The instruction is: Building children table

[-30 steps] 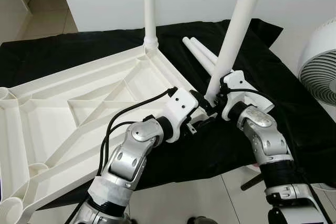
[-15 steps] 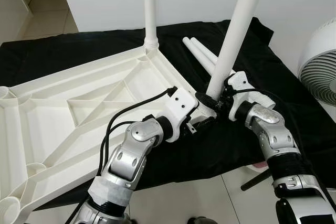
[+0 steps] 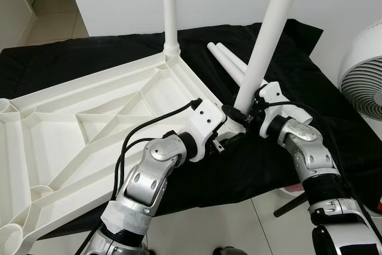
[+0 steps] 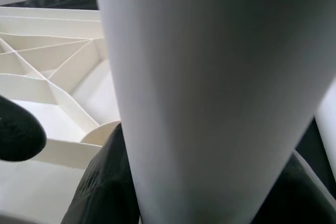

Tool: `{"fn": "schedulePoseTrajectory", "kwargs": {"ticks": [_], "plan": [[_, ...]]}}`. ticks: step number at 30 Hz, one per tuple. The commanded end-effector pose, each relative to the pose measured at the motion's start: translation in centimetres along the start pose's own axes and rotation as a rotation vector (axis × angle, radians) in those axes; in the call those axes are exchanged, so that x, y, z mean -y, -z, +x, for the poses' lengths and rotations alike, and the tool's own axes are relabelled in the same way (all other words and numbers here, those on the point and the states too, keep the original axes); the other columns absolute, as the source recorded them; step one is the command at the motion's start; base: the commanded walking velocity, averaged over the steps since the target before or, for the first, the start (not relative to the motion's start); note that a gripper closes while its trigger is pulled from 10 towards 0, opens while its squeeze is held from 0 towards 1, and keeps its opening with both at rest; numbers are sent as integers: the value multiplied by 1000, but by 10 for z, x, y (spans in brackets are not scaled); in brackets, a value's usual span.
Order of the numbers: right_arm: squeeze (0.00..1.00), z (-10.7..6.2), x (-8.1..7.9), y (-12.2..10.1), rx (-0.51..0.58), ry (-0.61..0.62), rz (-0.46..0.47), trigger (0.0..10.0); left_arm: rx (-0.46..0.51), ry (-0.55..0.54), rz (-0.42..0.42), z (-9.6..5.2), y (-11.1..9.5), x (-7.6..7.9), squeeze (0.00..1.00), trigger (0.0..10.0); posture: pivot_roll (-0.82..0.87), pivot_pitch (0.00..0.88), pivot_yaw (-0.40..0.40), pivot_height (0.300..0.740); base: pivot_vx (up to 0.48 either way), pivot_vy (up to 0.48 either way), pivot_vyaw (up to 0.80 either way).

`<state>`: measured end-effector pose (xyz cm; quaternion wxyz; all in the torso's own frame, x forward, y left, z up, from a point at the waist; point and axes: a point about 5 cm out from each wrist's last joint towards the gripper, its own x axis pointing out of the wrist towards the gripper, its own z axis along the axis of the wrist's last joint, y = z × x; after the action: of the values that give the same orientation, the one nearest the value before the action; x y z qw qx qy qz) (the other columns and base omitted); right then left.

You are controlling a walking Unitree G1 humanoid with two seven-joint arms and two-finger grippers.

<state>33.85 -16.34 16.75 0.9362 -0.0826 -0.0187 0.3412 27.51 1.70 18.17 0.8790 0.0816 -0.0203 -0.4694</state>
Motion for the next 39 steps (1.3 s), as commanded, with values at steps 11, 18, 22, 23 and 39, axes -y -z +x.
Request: {"fn": "schedulePoseTrajectory", "kwargs": {"ticks": [11, 18, 22, 23, 39], "plan": [[0, 2, -21, 5, -48, 237, 86, 10000, -7, -96, -6, 1, 4, -1, 0, 10000, -119, 57, 29, 740, 0, 0, 0], [0, -4, -26, 3, -20, 480, 107, 10000, -8, -91, -12, 1, 5, 1, 0, 10000, -124, 54, 24, 740, 0, 0, 0], [0, -5, -31, 4, -15, 543, 112, 10000, -7, -91, -12, 2, 5, 1, 0, 10000, -124, 52, 24, 740, 0, 0, 0], [0, -7, -36, 5, -6, 637, 125, 10000, -7, -90, -12, 2, 5, 2, 0, 10000, -121, 51, 21, 740, 0, 0, 0], [1000, -5, -48, -7, 97, 696, 199, 10000, -5, -91, -12, 2, 5, 2, 0, 10000, -117, 51, 22, 740, 0, 0, 0]]}}
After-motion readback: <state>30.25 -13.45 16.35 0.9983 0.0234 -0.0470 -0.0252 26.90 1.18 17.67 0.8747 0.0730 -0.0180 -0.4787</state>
